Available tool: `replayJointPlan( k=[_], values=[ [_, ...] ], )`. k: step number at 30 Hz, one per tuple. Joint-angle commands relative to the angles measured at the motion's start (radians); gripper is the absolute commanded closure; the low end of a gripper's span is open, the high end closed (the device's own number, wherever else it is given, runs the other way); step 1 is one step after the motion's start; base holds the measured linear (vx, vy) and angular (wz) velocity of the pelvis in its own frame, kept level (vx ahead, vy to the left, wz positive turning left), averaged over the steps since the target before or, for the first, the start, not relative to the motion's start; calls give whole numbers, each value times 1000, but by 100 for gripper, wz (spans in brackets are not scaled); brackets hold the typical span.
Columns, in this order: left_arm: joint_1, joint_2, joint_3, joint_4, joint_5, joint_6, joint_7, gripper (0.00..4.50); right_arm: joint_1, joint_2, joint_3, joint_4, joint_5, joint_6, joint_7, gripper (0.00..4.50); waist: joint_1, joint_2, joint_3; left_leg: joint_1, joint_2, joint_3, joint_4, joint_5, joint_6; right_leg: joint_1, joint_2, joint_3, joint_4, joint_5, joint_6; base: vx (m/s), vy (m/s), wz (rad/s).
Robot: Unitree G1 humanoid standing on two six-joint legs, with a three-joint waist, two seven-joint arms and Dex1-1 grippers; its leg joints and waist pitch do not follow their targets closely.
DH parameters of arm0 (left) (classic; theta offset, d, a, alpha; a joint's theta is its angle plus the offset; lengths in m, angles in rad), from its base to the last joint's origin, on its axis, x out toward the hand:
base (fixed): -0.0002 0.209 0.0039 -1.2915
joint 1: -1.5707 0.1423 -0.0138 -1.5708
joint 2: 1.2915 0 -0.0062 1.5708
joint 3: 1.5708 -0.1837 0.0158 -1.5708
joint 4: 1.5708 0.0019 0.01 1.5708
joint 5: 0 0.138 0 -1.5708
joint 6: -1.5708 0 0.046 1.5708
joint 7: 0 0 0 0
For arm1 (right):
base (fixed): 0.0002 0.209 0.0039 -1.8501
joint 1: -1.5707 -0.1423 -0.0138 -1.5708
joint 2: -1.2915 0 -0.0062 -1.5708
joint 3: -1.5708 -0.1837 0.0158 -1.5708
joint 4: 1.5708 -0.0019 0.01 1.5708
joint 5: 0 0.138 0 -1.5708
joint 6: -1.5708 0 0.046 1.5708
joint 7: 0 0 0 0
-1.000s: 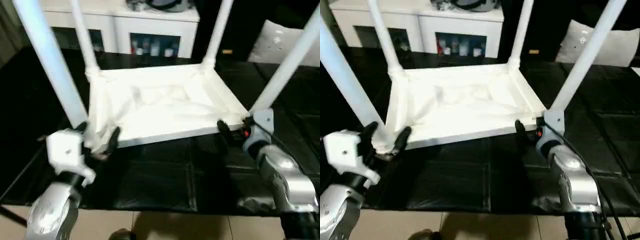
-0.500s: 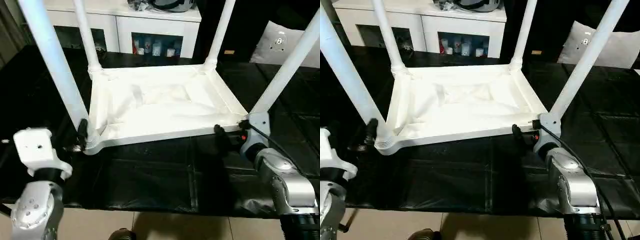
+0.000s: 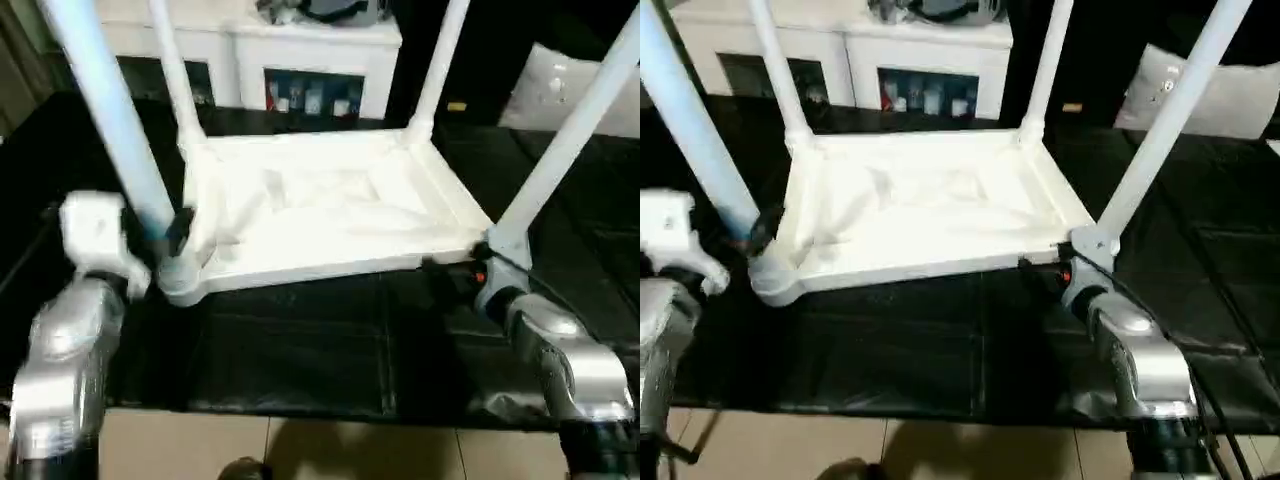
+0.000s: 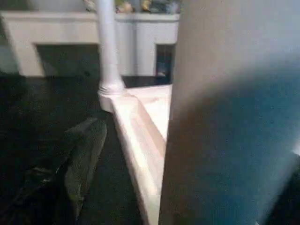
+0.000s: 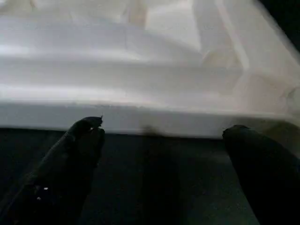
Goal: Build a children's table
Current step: Rotate table base
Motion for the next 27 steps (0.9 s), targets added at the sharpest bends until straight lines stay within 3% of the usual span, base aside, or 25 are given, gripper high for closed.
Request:
replayJointPlan(
  k=[1, 3, 4, 9, 10, 11, 12, 15, 16, 19, 21, 24, 26, 27],
  values=[
    [-23, 36, -33, 74, -53, 4, -155, 7, -33, -22, 10, 83, -21, -47, 19, 0, 4, 2, -60, 48, 44, -21, -81, -233, -66, 7, -52, 18, -69, 34, -150, 0, 0, 0],
    [-23, 36, -33, 74, -54, 4, -157, 7, -33, -22, 10, 84, -21, -48, 19, 0, 6, 7, -63, 48, 45, -19, -80, -206, -63, 7, -52, 17, -63, 53, -163, 0, 0, 0],
    [-24, 45, -58, 70, -81, 16, -230, 7, -59, -18, 3, 137, -25, -92, 29, 0, 7, 2, -64, 48, 46, -17, -78, -194, -56, 7, -55, 17, -61, 77, -170, 0, 0, 0],
    [-17, 53, -116, 22, -127, 54, -325, 7, -122, -22, 17, 259, -52, -170, 53, 0, 11, -4, -62, 47, 47, -12, -77, -195, -31, 8, -58, 17, -62, 52, -200, 0, 0, 0],
    [-4, 64, -148, -7, -128, 65, -348, 7, -141, -23, 22, 286, -57, -182, 59, 0, 15, -6, -62, 53, 51, -9, -76, -205, -27, 3, -59, 18, -64, 38, -201, 0, 0, 0],
    [0, 67, -159, -17, -127, 67, -354, 7, -147, -23, 24, 294, -59, -185, 61, 0, 16, -3, -62, 50, 51, -11, -78, -204, -27, 6, -56, 17, -61, 35, -201, 0, 0, 0],
    [4, 69, -168, -22, -124, 64, -357, 7, -152, -24, 27, 298, -62, -187, 63, 0, 16, -8, -60, 51, 52, -10, -80, -208, -27, 5, -55, 17, -64, 28, -197, 0, 0, 0],
    [14, 59, -194, -62, -115, 96, -323, 7, -164, -25, 35, 298, -62, -189, 72, 0, 20, -8, -59, 54, 53, -11, -82, -231, -35, 4, -55, 17, -64, 12, -187, 0, 0, 0],
    [30, 48, -210, -117, -151, 153, -323, 7, -168, -25, 40, 299, -61, -192, 77, 0, 21, -11, -60, 52, 53, -10, -82, -230, -37, 7, -56, 18, -62, 11, -185, 0, 0, 0],
    [60, 57, -284, -205, -188, 195, -397, 7, -185, -17, 43, 356, -65, -228, 99, 0, 27, -12, -60, 51, 52, -7, -79, -221, -31, 4, -58, 18, -66, -2, -185, 0, 0, 0],
    [56, 56, -298, -222, -206, 211, -412, 7, -193, -14, 43, 380, -67, -241, 110, 0, 31, -11, -60, 55, 51, -5, -79, -230, -36, 0, -55, 19, -67, -23, -185, 0, 0, 0],
    [46, 54, -307, -231, -227, 224, -425, 7, -199, -10, 44, 398, -67, -250, 118, 0, 31, -15, -59, 50, 51, -8, -83, -229, -44, 5, -54, 18, -65, -22, -176, 0, 0, 0],
    [11, 30, -328, -231, -263, 246, -446, 7, -206, -3, 48, 421, -63, -257, 130, 0, 29, -18, -59, 51, 49, -5, -81, -231, -45, 4, -54, 19, -67, -36, -175, 0, 0, 0],
    [-27, 4, -354, -232, -296, 279, -468, 7, -217, 3, 57, 446, -66, -267, 140, 0, 31, -14, -58, 53, 49, -6, -82, -237, -47, 2, -55, 19, -69, -45, -176, 0, 0, 0]
  ],
)
